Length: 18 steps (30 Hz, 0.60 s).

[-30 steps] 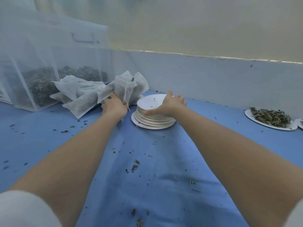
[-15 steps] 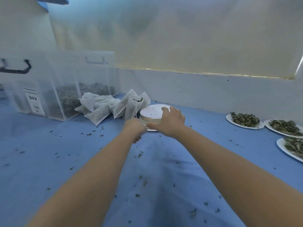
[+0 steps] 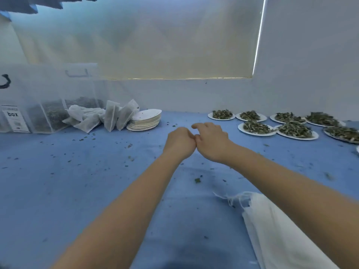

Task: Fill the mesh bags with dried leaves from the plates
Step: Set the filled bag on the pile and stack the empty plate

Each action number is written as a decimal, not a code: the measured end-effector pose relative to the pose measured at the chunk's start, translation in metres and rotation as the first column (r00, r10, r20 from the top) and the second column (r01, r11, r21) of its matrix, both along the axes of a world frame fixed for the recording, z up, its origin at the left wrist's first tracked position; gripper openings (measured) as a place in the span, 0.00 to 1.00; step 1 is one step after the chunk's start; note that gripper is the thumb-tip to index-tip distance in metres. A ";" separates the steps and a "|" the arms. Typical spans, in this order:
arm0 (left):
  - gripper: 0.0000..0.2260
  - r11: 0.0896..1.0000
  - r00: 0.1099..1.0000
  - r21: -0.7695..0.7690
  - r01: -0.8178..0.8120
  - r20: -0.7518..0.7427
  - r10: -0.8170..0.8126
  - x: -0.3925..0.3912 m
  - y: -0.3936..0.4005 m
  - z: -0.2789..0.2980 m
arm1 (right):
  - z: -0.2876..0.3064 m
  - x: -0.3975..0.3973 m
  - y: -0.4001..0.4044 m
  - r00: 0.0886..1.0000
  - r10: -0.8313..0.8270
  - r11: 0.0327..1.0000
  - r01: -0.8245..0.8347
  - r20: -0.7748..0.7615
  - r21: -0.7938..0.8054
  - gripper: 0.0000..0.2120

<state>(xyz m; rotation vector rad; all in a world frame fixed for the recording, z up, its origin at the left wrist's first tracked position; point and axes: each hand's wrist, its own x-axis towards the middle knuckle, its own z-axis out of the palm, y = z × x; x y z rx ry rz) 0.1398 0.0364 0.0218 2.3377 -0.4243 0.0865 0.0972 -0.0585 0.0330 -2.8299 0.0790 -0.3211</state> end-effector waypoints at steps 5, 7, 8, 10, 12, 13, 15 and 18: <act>0.07 0.986 0.986 0.013 0.165 -0.024 -0.165 -0.044 -0.068 -0.022 | -0.012 -0.063 -0.058 0.992 -0.099 0.995 0.097 -0.073 -0.019 0.23; 0.12 0.979 0.978 -0.004 0.205 -0.042 -0.205 -0.055 -0.095 -0.028 | -0.016 -0.078 -0.083 0.983 -0.150 0.989 0.148 -0.104 -0.026 0.22; 0.13 0.975 0.974 -0.014 0.220 -0.047 -0.221 -0.059 -0.108 -0.029 | -0.017 -0.083 -0.096 0.977 -0.176 0.984 0.174 -0.117 -0.026 0.22; 0.14 0.971 0.970 -0.018 0.240 -0.043 -0.241 -0.063 -0.132 -0.028 | -0.017 -0.085 -0.120 0.967 -0.218 0.976 0.219 -0.135 -0.013 0.22; 0.13 0.967 0.966 0.001 0.256 -0.043 -0.256 -0.062 -0.155 -0.028 | -0.017 -0.082 -0.142 0.957 -0.247 0.968 0.251 -0.151 0.008 0.22; 0.13 0.965 0.964 0.010 0.261 -0.048 -0.260 -0.059 -0.166 -0.028 | -0.018 -0.078 -0.152 0.952 -0.261 0.963 0.268 -0.160 0.020 0.22; 0.11 0.965 0.962 0.021 0.263 -0.076 -0.261 -0.048 -0.185 -0.030 | -0.021 -0.069 -0.170 0.941 -0.288 0.954 0.299 -0.175 0.037 0.22; 0.05 0.970 0.966 0.042 0.241 -0.110 -0.236 -0.023 -0.206 -0.036 | -0.029 -0.045 -0.193 0.925 -0.312 0.938 0.335 -0.215 0.083 0.22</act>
